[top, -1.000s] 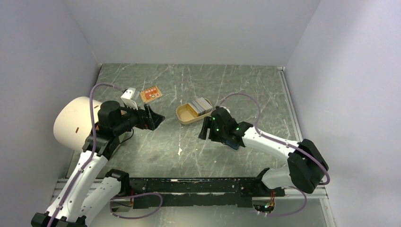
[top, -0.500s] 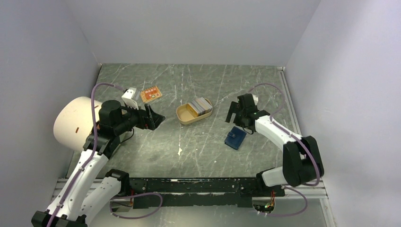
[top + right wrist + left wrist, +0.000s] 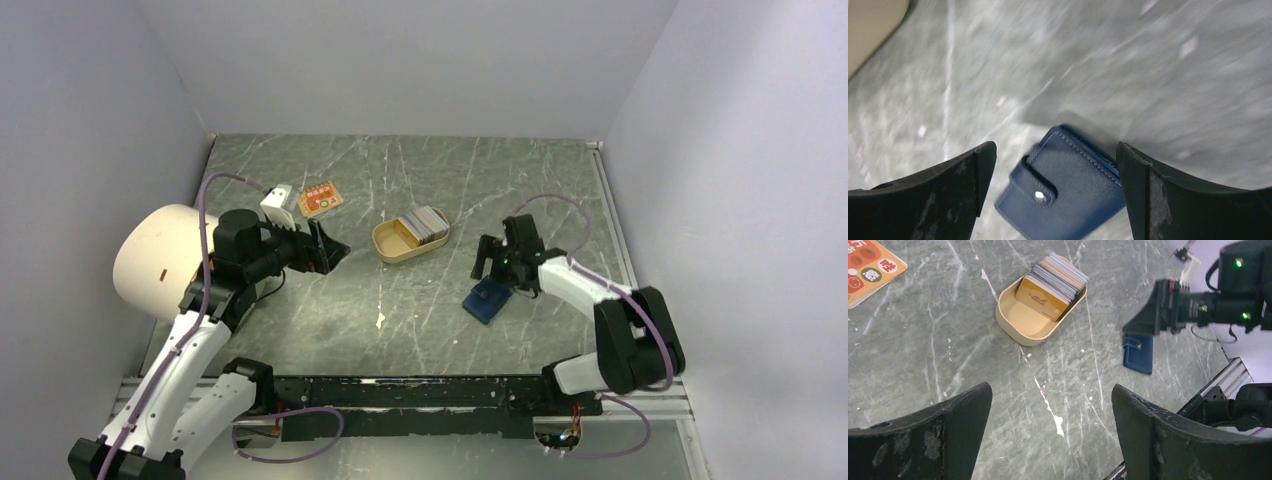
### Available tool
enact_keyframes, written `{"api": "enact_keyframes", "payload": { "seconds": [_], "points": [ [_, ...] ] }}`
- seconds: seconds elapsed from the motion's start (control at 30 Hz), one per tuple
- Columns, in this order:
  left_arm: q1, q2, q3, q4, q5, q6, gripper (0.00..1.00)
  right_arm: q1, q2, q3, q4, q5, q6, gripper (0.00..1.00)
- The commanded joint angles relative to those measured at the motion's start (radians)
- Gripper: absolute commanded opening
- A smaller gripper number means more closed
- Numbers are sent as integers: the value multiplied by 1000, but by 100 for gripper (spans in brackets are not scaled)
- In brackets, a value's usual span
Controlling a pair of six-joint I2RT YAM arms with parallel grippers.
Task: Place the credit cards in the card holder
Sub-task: Move the card holder to the center of the board.
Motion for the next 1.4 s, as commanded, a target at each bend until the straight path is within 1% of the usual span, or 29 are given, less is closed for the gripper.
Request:
{"api": "enact_keyframes", "payload": {
  "seconds": [0.0, 0.07, 0.13, 0.2, 0.3, 0.37, 0.43, 0.5, 0.6, 0.7, 0.83, 0.93, 1.17, 1.27, 1.37],
  "points": [
    [10, 19, 10, 2, -11, 19, 94, 169, -140, -134, -6, -164, 130, 93],
    [10, 31, 17, -3, -8, 21, 93, 287, -192, -160, -15, -129, 240, 93],
    [10, 34, 16, -1, -5, 20, 93, 371, -235, -195, 17, -142, 329, 93],
    [10, 32, 15, 3, -3, 20, 93, 432, -266, -221, 62, -158, 393, 92],
    [10, 28, 13, 3, -2, 19, 93, 496, -284, -198, 53, -128, 428, 90],
    [10, 24, 12, -1, 0, 19, 92, 521, -286, -165, 27, -107, 391, 84],
    [10, 15, 14, -6, -7, 19, 92, 540, -288, -114, -44, -21, 329, 77],
    [10, 0, 14, -12, -28, 19, 92, 554, -290, -69, -126, 67, 260, 67],
    [10, -23, 13, -23, -71, 18, 92, 570, -287, -51, -136, 121, 165, 56],
    [10, -43, 13, -27, -87, 16, 92, 583, -237, -40, -138, 139, 109, 49],
    [10, -59, 13, -28, -100, 20, 91, 613, -170, 17, -161, 197, 54, 46],
    [10, -66, 20, -36, -117, 19, 91, 639, -139, 45, -124, 216, -13, 45],
    [10, -115, 18, -40, -184, 13, 89, 656, -78, 94, -54, 173, -132, 45],
    [10, -134, 15, -38, -200, 12, 89, 659, -19, 110, -40, 143, -169, 45],
    [10, -149, 16, -39, -211, 15, 89, 670, 58, 140, -43, 155, -190, 45]
  ]
}}
